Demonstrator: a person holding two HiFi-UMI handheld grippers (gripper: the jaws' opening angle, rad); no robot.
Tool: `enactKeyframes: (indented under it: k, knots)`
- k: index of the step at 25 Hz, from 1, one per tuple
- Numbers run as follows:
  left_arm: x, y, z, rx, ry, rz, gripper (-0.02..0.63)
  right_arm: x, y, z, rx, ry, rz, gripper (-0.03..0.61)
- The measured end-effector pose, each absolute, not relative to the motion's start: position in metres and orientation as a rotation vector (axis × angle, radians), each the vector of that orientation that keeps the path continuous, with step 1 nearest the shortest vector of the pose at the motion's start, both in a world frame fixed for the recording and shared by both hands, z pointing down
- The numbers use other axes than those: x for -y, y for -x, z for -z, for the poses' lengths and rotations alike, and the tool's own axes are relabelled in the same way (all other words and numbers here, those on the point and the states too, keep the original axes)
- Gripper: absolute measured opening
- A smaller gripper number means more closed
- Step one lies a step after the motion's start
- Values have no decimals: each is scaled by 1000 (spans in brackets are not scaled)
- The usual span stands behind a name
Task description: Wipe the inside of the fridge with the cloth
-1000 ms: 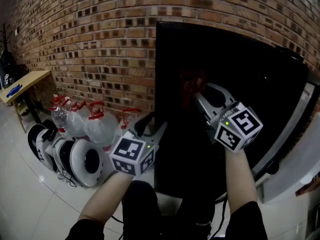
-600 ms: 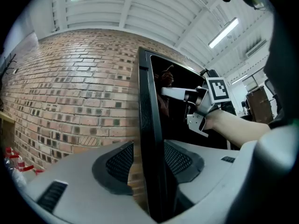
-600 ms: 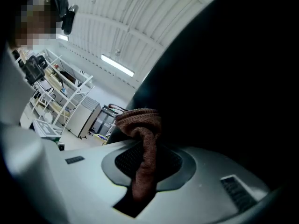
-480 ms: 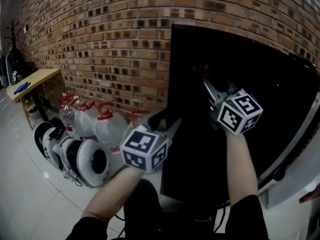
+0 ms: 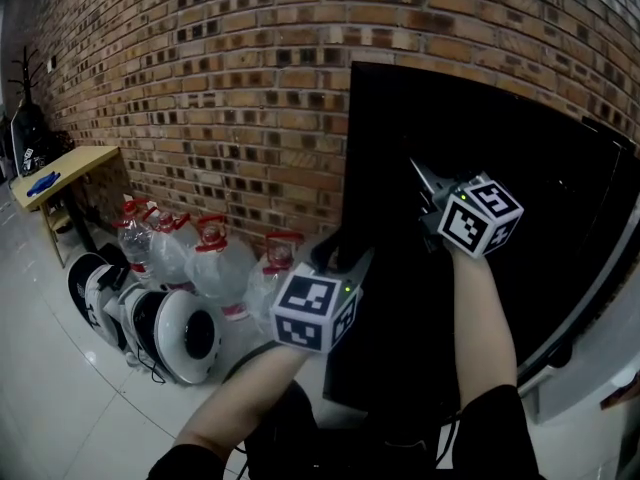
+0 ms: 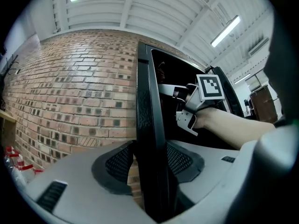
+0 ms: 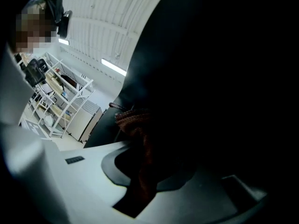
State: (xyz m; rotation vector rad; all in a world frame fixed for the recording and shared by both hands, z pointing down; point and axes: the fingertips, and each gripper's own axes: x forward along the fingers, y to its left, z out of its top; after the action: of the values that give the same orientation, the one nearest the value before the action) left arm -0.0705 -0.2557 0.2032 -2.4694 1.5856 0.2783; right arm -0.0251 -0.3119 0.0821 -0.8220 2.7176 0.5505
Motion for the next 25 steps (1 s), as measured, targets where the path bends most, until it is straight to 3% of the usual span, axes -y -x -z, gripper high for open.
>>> enactKeyframes:
  k: [25]
  knots:
    - [255,68,-205,-1502,2519,-274,225,451,10,-87,-2636,980,-441,80]
